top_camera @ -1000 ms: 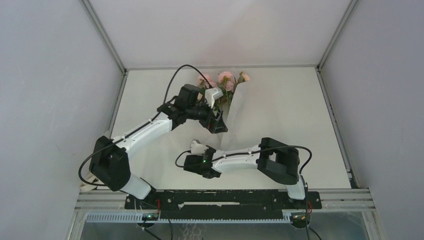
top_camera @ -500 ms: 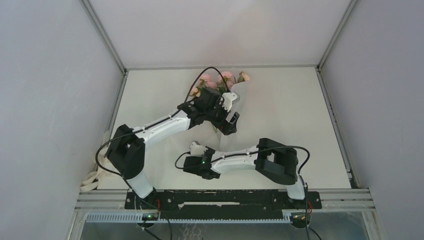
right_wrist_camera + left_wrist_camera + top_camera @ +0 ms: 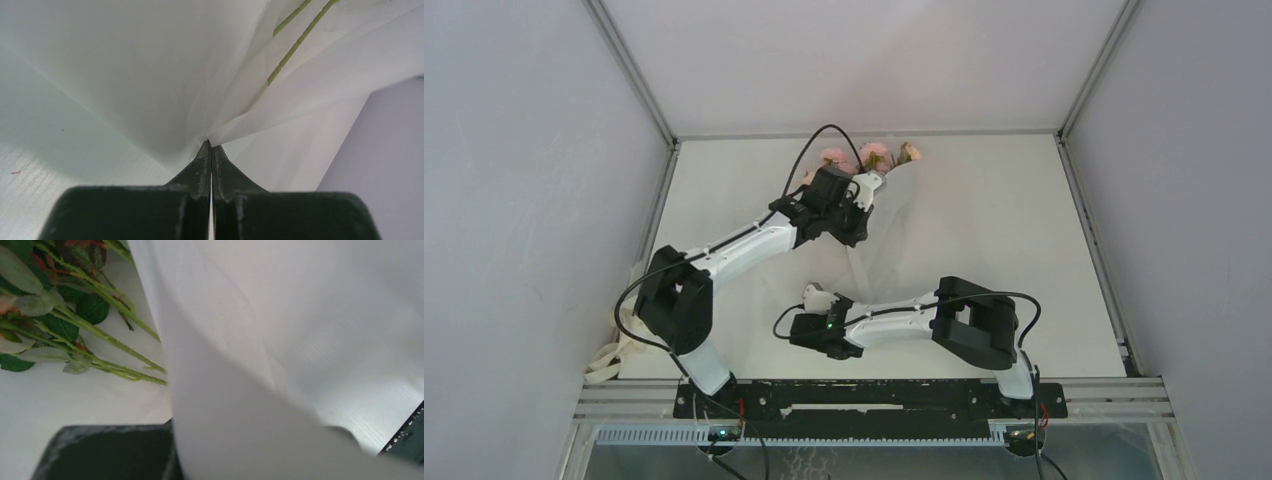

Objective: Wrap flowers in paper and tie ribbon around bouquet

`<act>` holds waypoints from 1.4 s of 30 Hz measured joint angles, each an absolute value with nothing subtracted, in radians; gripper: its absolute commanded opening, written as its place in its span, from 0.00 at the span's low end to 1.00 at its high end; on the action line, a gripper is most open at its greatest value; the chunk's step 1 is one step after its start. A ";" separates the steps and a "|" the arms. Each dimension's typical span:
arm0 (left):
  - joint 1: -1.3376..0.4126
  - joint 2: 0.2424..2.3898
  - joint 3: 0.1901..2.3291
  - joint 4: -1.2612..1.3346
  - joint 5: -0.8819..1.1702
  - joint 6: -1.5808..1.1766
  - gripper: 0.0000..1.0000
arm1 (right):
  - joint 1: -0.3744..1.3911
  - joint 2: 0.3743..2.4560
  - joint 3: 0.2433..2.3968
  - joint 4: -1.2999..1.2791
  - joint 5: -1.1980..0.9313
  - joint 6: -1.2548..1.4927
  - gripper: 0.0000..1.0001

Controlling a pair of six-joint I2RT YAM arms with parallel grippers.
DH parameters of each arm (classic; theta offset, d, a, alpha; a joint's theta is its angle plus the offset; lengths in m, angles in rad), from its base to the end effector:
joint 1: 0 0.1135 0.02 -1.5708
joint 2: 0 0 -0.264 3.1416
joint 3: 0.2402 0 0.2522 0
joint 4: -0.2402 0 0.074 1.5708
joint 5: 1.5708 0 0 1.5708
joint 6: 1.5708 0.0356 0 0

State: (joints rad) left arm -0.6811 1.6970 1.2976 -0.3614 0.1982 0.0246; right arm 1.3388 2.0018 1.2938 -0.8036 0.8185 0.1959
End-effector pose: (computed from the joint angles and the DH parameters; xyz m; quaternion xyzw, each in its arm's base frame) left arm 0.2917 -0.2454 0.2603 0.3526 0.8448 -0.2125 0.3418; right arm 0.1083 0.3456 0.1415 -0.4861 0.7777 -0.2674 0.2957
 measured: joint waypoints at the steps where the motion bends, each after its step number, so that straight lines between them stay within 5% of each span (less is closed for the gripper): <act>1: -0.669 1.695 1.298 -0.367 0.212 0.025 0.00 | 1.340 2.002 1.295 -0.804 0.820 0.196 0.04; 6: -0.584 1.696 1.276 -0.374 0.300 0.008 0.00 | 1.341 2.002 1.299 -0.806 0.830 0.197 0.45; 12: -0.466 1.754 1.232 -0.343 0.408 -0.020 0.00 | 1.352 1.936 1.286 -0.805 0.779 0.191 0.63; 22: -0.353 1.910 1.180 -0.292 0.534 -0.074 0.00 | 1.457 1.530 1.167 -0.691 0.521 0.107 0.60; 27: -0.344 1.911 1.172 -0.276 0.568 -0.081 0.00 | 1.275 1.402 1.034 -0.532 0.294 0.132 0.50; 34: -0.343 1.910 1.169 -0.266 0.589 -0.081 0.00 | 0.978 1.525 0.989 -0.295 0.063 0.274 0.23; 42: -0.326 1.910 1.143 -0.263 0.610 -0.080 0.00 | 1.110 1.713 0.983 -0.224 -0.051 0.276 0.23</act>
